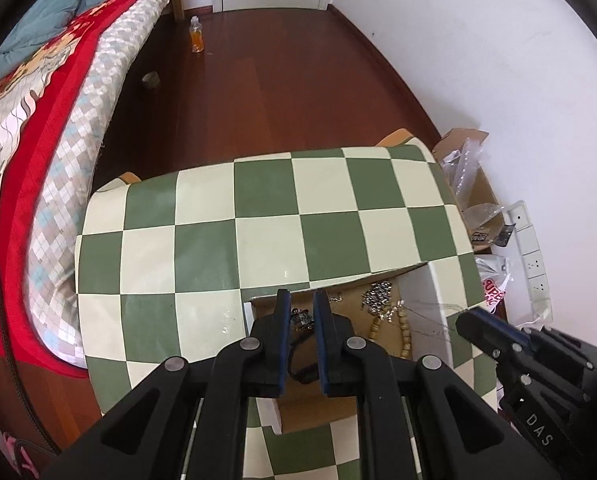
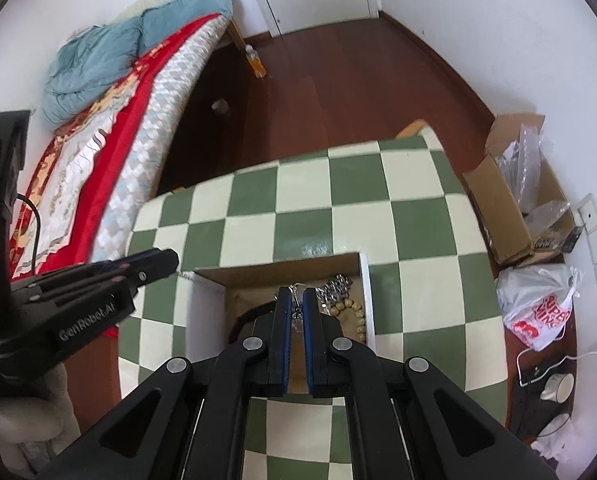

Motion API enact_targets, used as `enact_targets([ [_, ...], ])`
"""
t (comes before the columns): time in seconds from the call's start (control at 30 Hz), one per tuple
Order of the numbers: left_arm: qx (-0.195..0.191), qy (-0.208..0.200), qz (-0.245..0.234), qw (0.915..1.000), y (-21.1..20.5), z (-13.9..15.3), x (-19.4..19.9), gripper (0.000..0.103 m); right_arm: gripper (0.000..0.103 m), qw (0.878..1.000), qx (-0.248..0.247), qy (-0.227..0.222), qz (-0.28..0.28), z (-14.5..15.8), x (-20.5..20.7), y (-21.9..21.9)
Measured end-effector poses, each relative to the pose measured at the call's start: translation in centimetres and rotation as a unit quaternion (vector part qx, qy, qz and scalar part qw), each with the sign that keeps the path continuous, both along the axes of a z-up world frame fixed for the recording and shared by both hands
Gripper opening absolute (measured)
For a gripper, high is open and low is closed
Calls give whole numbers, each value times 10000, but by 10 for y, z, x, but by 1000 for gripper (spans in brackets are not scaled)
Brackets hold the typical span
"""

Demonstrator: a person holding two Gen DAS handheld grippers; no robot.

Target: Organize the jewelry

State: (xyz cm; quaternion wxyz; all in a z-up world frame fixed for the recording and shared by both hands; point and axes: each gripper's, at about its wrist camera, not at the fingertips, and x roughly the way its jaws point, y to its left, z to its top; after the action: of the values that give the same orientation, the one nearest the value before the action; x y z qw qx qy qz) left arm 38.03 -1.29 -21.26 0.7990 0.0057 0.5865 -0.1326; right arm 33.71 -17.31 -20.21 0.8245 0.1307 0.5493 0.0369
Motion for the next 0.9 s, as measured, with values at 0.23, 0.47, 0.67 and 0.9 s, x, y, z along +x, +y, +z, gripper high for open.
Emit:
enact_targets([
  [0.23, -24, 229, 258, 9994, 6, -16, 13, 11, 6, 9974, 327, 625, -131, -39, 10, -10],
  [0.47, 60, 72, 566, 9984, 14, -6, 9, 49, 38, 9941, 414, 987, -163, -50, 15, -16],
  [0.67, 334, -254, 766, 9962, 23, 12, -6, 90, 77, 9946, 62, 1038, -30, -37, 9, -9],
  [0.9, 995, -426, 1069, 9884, 43, 9, -41, 103, 103, 9898, -866, 1125, 152, -26, -8, 4],
])
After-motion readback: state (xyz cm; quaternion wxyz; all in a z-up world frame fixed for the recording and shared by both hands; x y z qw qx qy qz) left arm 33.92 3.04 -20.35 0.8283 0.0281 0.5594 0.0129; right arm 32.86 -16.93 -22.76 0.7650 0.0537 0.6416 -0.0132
